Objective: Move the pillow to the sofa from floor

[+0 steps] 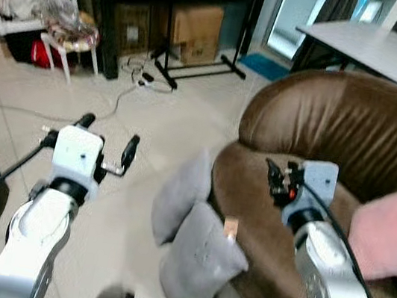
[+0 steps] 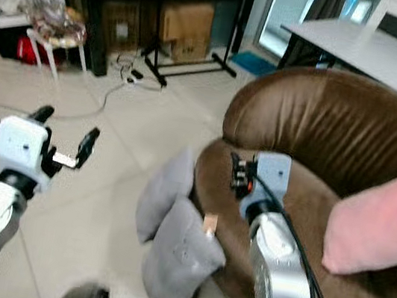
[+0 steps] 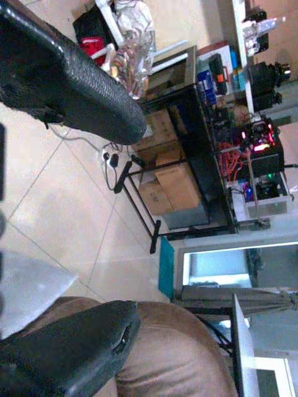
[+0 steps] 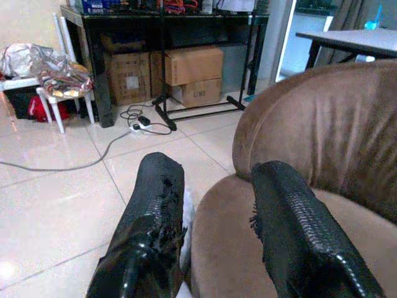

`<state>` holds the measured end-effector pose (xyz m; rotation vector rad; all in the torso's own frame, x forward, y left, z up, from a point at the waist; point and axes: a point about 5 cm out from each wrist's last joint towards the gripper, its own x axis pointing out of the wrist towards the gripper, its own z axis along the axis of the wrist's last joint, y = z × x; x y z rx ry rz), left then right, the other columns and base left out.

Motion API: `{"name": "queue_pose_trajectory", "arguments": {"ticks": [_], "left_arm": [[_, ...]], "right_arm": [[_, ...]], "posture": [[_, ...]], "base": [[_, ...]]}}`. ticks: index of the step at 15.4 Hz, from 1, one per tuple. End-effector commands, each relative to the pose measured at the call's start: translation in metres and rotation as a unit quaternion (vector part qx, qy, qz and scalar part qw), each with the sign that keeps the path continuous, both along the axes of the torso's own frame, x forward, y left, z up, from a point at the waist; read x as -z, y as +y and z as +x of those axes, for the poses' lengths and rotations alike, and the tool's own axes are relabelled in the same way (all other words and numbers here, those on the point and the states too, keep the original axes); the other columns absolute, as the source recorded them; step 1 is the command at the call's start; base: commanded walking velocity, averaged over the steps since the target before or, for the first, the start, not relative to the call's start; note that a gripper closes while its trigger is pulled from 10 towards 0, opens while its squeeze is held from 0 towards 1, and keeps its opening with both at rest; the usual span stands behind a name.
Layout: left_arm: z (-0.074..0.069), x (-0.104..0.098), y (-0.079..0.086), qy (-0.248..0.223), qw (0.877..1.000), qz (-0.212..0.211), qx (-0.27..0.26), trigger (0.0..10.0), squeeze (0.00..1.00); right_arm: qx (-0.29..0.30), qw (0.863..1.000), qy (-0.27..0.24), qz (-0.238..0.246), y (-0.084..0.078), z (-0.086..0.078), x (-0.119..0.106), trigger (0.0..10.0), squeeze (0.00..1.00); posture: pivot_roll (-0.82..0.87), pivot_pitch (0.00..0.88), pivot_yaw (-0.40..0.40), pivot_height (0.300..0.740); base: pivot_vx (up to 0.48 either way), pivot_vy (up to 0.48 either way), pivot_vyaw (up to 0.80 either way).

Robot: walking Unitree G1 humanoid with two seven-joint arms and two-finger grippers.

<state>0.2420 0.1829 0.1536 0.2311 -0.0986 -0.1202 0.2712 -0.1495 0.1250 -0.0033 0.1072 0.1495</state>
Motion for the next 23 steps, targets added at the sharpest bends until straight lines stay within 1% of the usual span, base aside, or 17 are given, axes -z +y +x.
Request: {"name": "queue_pose_trajectory", "arguments": {"ticks": [1, 4, 8, 18, 23], "left_arm": [[0.0014, 0.0023, -0.0014, 0.005, 1.000, -0.004, 0.003, 10.0, 0.00], [0.0027, 0.0043, -0.0034, 0.010, 1.000, -0.008, 0.001, 10.0, 0.00], [0.0025, 0.0037, -0.0051, 0.007, 1.000, -0.015, 0.016, 10.0, 0.00], [-0.0003, 0.0044, -0.0044, 0.009, 1.000, -0.021, 0.020, 10.0, 0.00], [-0.0004, 0.0056, -0.0048, 0.012, 0.999, -0.021, 0.022, 10.0, 0.00]], "right_arm": [[0.006, 1.000, -0.001, -0.014, -0.0035, 0.0002, 0.0012, 10.0, 0.00], [0.001, 0.999, 0.007, -0.034, -0.0025, 0.0010, 0.0048, 10.0, 0.00], [0.003, 1.000, 0.005, -0.027, -0.0032, 0.0006, 0.0036, 10.0, 0.00], [-0.001, 1.000, 0.002, -0.024, -0.0003, 0.0030, 0.0025, 10.0, 0.00], [0.002, 1.000, 0.003, -0.026, -0.0017, 0.0022, 0.0029, 10.0, 0.00]], "posture": [[-0.01, 0.000, -0.020, 0.616], [-0.02, 0.000, -0.019, 0.616], [-0.02, 0.000, -0.018, 0.616], [-0.01, 0.000, -0.028, 0.616], [-0.01, 0.000, -0.025, 0.616]], "base": [[0.000, 0.000, 0.00], [0.000, 0.000, 0.00], [0.000, 0.000, 0.00], [0.297, 0.000, 0.00], [0.307, 0.000, 0.00]]}}
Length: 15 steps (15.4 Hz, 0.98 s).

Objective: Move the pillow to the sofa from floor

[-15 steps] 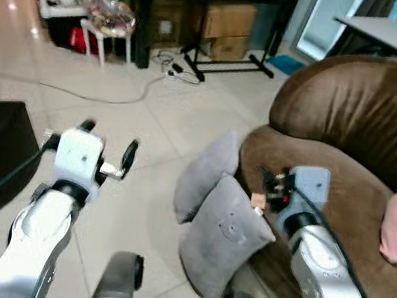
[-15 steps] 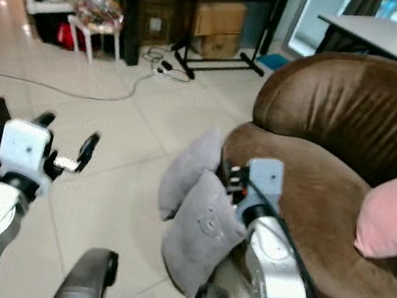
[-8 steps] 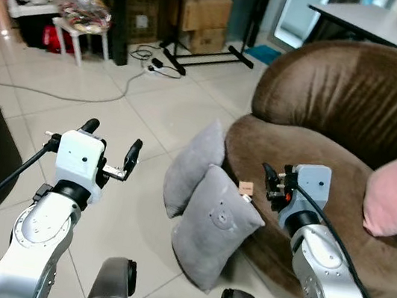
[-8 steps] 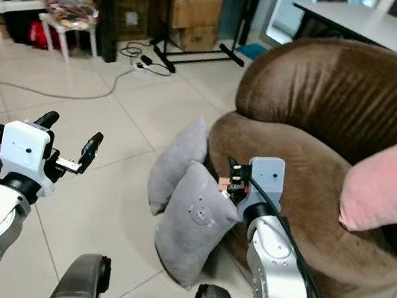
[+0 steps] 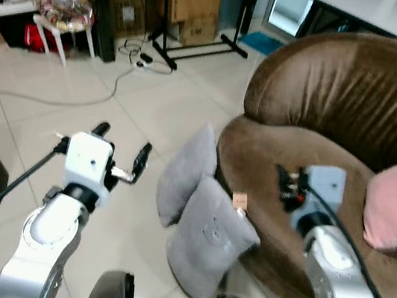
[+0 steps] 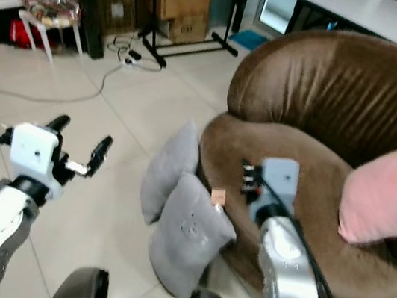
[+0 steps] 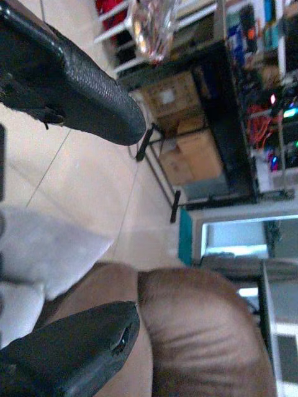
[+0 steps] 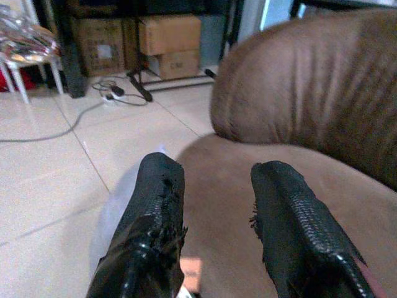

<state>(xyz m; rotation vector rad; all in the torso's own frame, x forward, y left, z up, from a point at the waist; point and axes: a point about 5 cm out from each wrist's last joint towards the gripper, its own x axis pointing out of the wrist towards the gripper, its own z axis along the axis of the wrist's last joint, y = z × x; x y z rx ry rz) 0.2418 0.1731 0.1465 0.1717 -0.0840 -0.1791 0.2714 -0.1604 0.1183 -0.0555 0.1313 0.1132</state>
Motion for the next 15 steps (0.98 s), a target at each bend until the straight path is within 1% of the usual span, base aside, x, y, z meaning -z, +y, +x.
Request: {"name": "queue_pose_trajectory", "arguments": {"ticks": [1, 2, 3, 5, 10, 15], "left_arm": [[-0.0002, -0.0013, 0.0048, 0.000, 1.000, 0.006, -0.007, 10.0, 0.00], [-0.0001, -0.0011, 0.0048, 0.001, 1.000, 0.006, -0.006, 10.0, 0.00], [0.0003, -0.0010, 0.0049, 0.001, 1.000, 0.006, -0.006, 10.0, 0.00], [-0.0001, -0.0009, 0.0043, 0.001, 1.000, 0.006, -0.005, 10.0, 0.00], [-0.0013, -0.0003, 0.0053, -0.001, 1.000, 0.011, -0.009, 10.0, 0.00], [-0.0003, 0.0021, 0.0048, 0.006, 1.000, 0.008, -0.021, 10.0, 0.00]], "right_arm": [[-0.014, 1.000, -0.005, 0.003, 0.0089, 0.0020, -0.0035, 10.0, 0.00], [-0.013, 1.000, -0.002, 0.003, 0.0088, 0.0022, -0.0028, 10.0, 0.00], [-0.013, 1.000, 0.001, 0.009, 0.0091, 0.0025, -0.0021, 10.0, 0.00], [-0.013, 1.000, 0.000, 0.006, 0.0083, 0.0021, -0.0022, 10.0, 0.00], [-0.022, 1.000, -0.003, 0.004, 0.0108, 0.0015, -0.0019, 10.0, 0.00], [-0.034, 0.999, -0.003, 0.016, 0.0128, 0.0015, -0.0017, 10.0, 0.00]], "posture": [[-0.01, 0.000, -0.025, 0.616], [-0.02, 0.000, -0.024, 0.616], [-0.02, 0.000, -0.024, 0.616], [-0.01, 0.000, -0.025, 0.616], [-0.01, 0.000, -0.028, 0.616], [-0.01, 0.000, -0.029, 0.616]], "base": [[0.307, 0.000, 0.00], [0.307, 0.000, 0.00], [0.304, 0.000, -0.79], [0.307, 0.000, -0.79], [0.289, 0.000, 0.00], [0.000, 0.000, 0.00]]}}
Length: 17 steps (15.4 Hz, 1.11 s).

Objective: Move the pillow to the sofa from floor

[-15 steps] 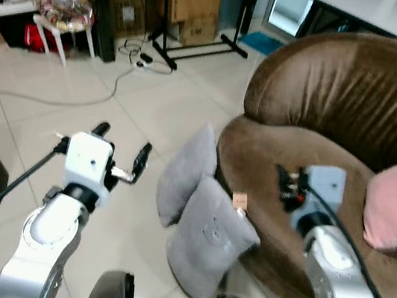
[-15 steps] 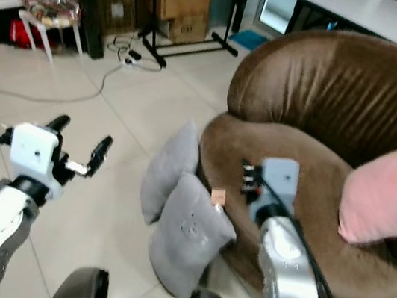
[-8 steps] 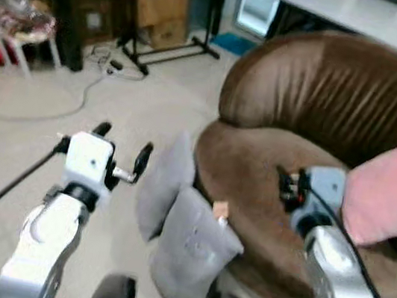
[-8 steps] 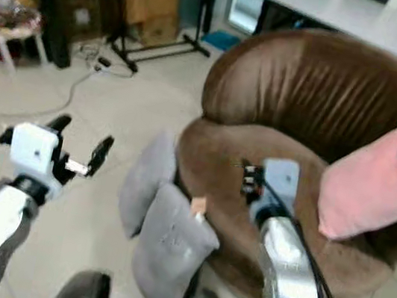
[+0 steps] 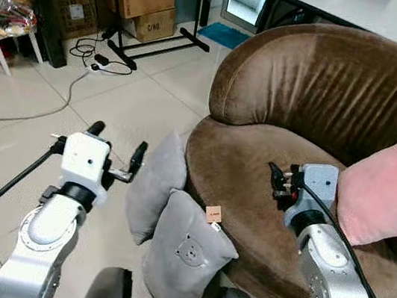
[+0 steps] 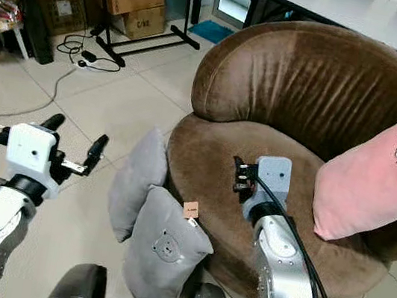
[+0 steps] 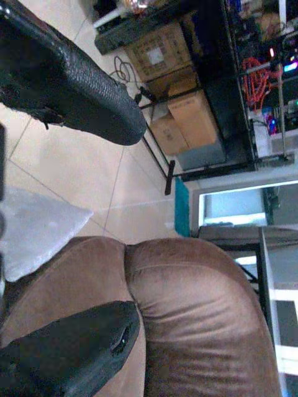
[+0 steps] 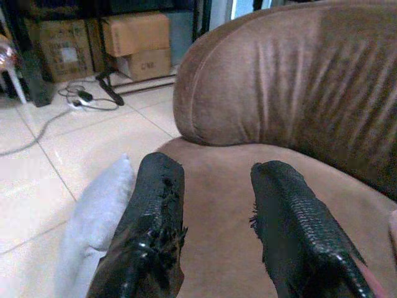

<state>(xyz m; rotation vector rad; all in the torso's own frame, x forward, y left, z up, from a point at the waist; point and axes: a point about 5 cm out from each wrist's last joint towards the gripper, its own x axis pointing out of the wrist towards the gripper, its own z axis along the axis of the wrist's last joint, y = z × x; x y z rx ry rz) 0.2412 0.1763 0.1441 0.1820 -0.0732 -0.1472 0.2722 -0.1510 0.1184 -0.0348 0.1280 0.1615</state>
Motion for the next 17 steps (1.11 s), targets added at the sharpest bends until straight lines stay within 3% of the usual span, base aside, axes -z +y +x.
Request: {"name": "queue_pose_trajectory", "arguments": {"ticks": [1, 8, 12, 15, 17], "left_arm": [[0.0003, -0.0006, 0.0017, 0.001, 1.000, 0.007, -0.005, 10.0, 0.00], [-0.0005, -0.0002, 0.0012, -0.002, 1.000, 0.010, -0.009, 10.0, 0.00], [-0.0003, -0.0001, 0.0020, -0.001, 1.000, 0.001, -0.015, 10.0, 0.00], [-0.0002, -0.0008, 0.0010, 0.000, 1.000, -0.002, -0.004, 10.0, 0.00], [-0.0005, -0.0012, 0.0010, -0.001, 1.000, -0.003, 0.000, 10.0, 0.00]], "right_arm": [[-0.012, 1.000, 0.001, 0.006, 0.0037, 0.0005, -0.0010, 10.0, 0.00], [-0.017, 1.000, -0.001, 0.011, 0.0033, 0.0009, -0.0005, 10.0, 0.00], [-0.014, 1.000, 0.001, 0.006, 0.0029, 0.0021, -0.0001, 10.0, 0.00], [-0.029, 0.999, -0.002, -0.032, 0.0042, 0.0027, 0.0000, 10.0, 0.00], [-0.027, 0.999, -0.001, -0.032, 0.0050, 0.0039, 0.0004, 10.0, 0.00]], "posture": [[-0.01, 0.000, -0.029, 0.616], [-0.01, 0.000, -0.037, 0.536], [-0.01, 0.000, -0.036, 0.531], [-0.01, 0.000, -0.036, 0.531], [-0.01, 0.000, -0.036, 0.531]], "base": [[0.000, 0.000, 0.00], [0.000, 0.000, 0.00], [0.000, 0.000, 0.00], [0.000, 0.000, 0.00], [0.328, 0.000, 0.80]]}}
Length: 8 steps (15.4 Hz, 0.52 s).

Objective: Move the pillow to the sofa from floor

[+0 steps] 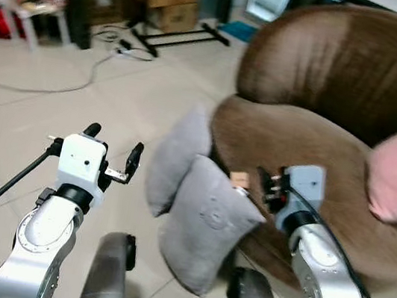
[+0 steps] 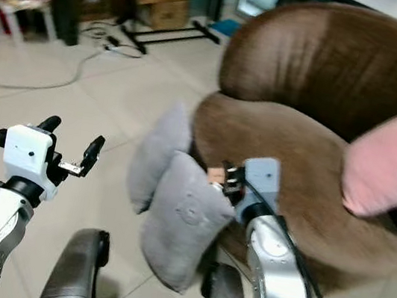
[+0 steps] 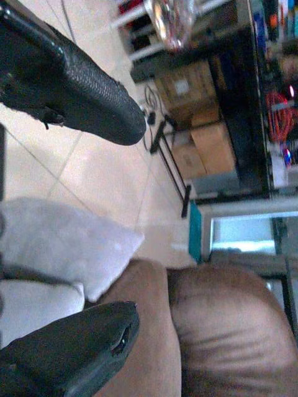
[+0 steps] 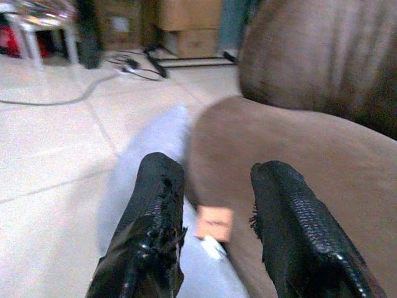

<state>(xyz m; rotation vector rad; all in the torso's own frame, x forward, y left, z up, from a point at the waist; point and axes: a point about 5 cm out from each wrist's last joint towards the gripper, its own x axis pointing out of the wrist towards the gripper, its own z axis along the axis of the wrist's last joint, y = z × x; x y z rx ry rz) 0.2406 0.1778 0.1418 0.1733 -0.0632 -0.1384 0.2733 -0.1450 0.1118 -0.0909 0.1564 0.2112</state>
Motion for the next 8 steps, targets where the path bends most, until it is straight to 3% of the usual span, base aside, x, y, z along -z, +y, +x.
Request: {"name": "queue_pose_trajectory", "arguments": {"ticks": [1, 8], "left_arm": [[0.0001, -0.0034, -0.0003, -0.005, 1.000, 0.001, 0.005, 10.0, 0.00], [-0.0003, -0.0025, 0.0009, -0.004, 1.000, 0.006, 0.003, 10.0, 0.00]], "right_arm": [[0.004, 1.000, -0.012, 0.003, -0.0016, 0.0033, -0.0058, 10.0, 0.00], [0.023, 1.000, -0.014, 0.006, -0.0055, 0.0046, -0.0051, 10.0, 0.00]], "posture": [[-0.01, 0.000, -0.037, 0.531], [-0.01, 0.000, -0.037, 0.531]], "base": [[0.352, 0.000, 0.46], [0.327, 0.000, 0.00]]}}
